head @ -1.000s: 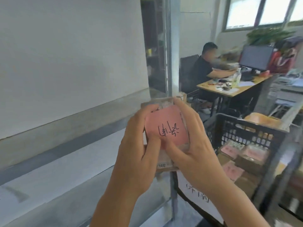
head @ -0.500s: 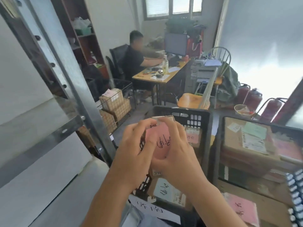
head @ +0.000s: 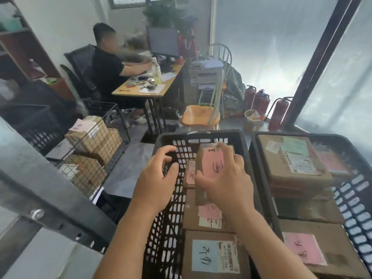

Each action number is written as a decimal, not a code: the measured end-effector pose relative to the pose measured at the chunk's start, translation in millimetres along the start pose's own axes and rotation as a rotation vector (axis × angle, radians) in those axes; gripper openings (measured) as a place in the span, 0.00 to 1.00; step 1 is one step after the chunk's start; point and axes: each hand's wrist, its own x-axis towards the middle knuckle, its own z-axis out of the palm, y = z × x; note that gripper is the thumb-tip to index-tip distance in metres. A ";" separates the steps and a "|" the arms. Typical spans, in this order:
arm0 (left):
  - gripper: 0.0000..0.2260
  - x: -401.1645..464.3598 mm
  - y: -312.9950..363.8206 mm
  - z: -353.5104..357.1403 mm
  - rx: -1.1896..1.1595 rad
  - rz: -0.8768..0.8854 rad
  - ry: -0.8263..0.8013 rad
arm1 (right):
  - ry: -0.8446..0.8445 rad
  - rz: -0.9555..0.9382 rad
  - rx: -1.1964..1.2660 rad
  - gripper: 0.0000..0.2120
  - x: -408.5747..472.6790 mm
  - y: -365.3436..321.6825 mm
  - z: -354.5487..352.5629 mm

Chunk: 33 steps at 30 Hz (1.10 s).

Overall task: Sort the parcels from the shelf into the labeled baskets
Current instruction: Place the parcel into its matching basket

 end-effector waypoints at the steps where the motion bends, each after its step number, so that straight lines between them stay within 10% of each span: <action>1: 0.16 8.5 -11.0 2.3 0.077 -0.008 0.035 | -0.003 0.010 -0.022 0.42 10.0 -0.2 7.9; 16: 0.16 66.0 -102.7 36.7 0.307 -0.193 0.085 | -0.055 0.040 -0.332 0.38 129.6 37.4 153.4; 33: 0.17 61.6 -96.1 32.9 0.286 -0.154 0.096 | -0.153 0.102 -0.455 0.46 134.9 55.3 147.8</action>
